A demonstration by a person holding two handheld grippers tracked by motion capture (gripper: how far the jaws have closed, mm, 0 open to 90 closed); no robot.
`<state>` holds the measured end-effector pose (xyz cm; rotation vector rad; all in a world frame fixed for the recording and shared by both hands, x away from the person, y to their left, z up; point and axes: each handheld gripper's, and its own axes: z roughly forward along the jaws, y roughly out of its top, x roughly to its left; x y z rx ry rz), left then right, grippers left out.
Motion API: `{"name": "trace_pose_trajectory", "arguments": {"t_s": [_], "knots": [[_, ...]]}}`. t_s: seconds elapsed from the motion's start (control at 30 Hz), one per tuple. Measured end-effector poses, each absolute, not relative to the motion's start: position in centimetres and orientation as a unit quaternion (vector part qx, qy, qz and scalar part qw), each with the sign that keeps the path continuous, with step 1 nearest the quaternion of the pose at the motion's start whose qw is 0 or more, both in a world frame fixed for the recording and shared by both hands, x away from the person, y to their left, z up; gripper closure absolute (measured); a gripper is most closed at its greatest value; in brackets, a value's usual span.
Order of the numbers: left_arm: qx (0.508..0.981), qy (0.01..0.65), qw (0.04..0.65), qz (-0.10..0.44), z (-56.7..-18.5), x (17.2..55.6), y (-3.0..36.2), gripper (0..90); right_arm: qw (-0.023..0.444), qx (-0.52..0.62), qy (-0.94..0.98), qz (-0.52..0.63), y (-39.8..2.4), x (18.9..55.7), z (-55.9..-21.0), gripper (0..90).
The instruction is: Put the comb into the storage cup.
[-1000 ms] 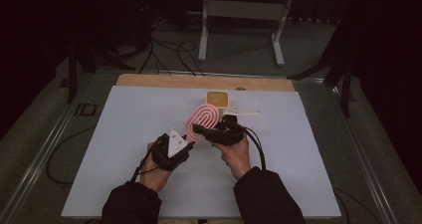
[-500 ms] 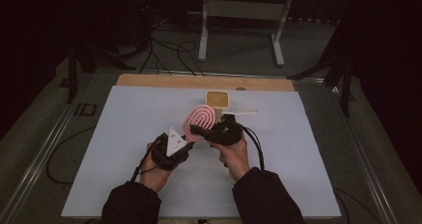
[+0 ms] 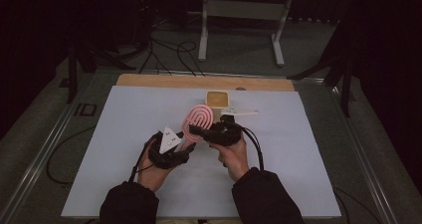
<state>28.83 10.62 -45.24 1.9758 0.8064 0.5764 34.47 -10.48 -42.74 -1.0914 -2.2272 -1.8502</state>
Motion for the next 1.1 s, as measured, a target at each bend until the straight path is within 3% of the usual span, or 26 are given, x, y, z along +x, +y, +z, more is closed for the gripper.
{"name": "trace_pose_trajectory", "arguments": {"t_s": [0.17,0.37,0.43,0.6,0.8,1.1], "knots": [[0.790,0.328,0.463,0.233,-45.1,28.6,11.1,31.9,0.021,-0.355,-0.718,-0.599,-10.6,34.5,-42.7,63.6],[0.778,0.340,0.476,0.229,-44.8,28.7,12.1,24.6,0.015,-0.354,-0.718,-0.599,-10.9,34.6,-42.6,63.6],[0.776,0.347,0.475,0.227,-44.9,28.6,12.7,16.1,0.014,-0.357,-0.717,-0.599,-11.0,34.6,-42.6,63.5],[0.766,0.362,0.477,0.232,-44.9,28.5,13.9,13.0,0.013,-0.359,-0.714,-0.601,-11.1,34.7,-42.6,63.5],[0.767,0.371,0.469,0.232,-45.0,28.5,15.7,0.5,0.012,-0.359,-0.713,-0.602,-11.1,34.8,-42.6,63.5],[0.758,0.375,0.480,0.236,-45.3,27.9,18.1,0.2,0.012,-0.359,-0.715,-0.600,-10.9,34.7,-42.5,63.5]]}}
